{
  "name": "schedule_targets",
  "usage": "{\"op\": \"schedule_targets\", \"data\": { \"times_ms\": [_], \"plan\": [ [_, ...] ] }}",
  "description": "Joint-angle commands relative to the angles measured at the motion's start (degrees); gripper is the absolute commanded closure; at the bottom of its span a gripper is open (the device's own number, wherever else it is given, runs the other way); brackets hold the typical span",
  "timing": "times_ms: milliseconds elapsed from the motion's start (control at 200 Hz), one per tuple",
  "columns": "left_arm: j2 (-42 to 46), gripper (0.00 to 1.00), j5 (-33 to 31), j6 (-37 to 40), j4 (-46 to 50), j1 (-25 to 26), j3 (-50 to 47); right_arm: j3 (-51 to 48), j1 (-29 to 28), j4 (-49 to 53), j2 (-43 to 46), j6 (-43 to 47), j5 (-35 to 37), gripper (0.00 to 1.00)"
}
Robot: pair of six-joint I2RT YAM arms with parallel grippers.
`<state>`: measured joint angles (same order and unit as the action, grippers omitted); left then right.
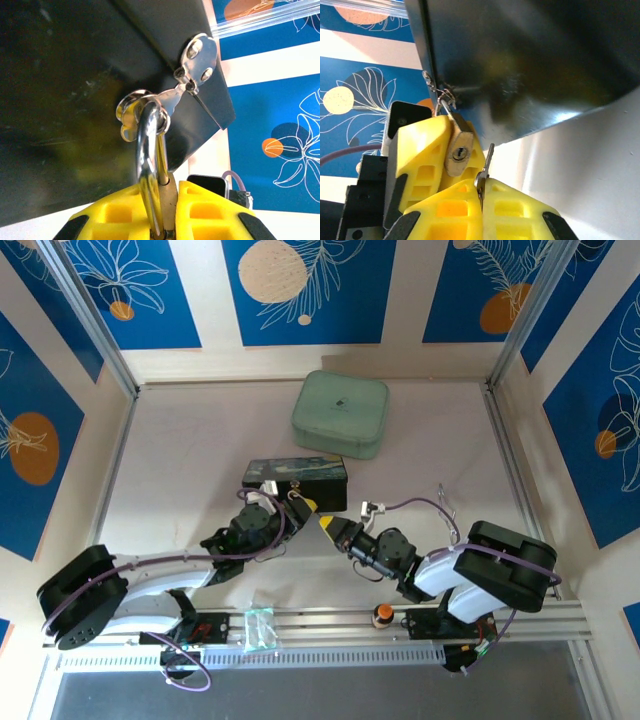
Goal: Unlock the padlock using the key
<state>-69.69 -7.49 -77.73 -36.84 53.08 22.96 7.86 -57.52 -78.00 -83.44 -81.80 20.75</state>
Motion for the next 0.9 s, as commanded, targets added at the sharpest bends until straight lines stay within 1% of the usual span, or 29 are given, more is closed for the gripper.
{"op": "schedule_targets", "data": {
  "times_ms": [0, 95, 335, 735, 825, 896],
  "plan": [
    [1.7, 1.00, 0.1, 0.2, -4.7, -0.5, 0.9, 1.0, -0.1, -2.5, 2.2, 3.3, 0.7, 1.00],
    [1.7, 1.00, -0.2, 0.1, -4.9, -0.6, 0.4, 0.4, 0.6, -2.4, 3.4, 3.6, 0.1, 1.00],
    [1.0, 1.00, 0.7, -0.3, -6.2, -0.5, 0.8, 2.7, 1.0, -2.5, 0.9, 3.5, -2.9, 1.00],
    [0.0, 1.00, 1.1, -0.9, -8.2, -0.6, 0.4, 4.8, 1.2, -2.5, 0.6, 5.2, -6.9, 1.00],
    [-0.1, 1.00, 1.2, -1.0, -8.8, -0.6, 0.3, 4.4, 1.9, -2.5, 0.6, 4.8, -7.3, 1.00],
    [0.1, 1.00, 1.5, -1.0, -8.7, -0.6, 0.4, 4.0, 3.5, -2.5, 0.9, 4.4, -9.2, 1.00]
  ]
}}
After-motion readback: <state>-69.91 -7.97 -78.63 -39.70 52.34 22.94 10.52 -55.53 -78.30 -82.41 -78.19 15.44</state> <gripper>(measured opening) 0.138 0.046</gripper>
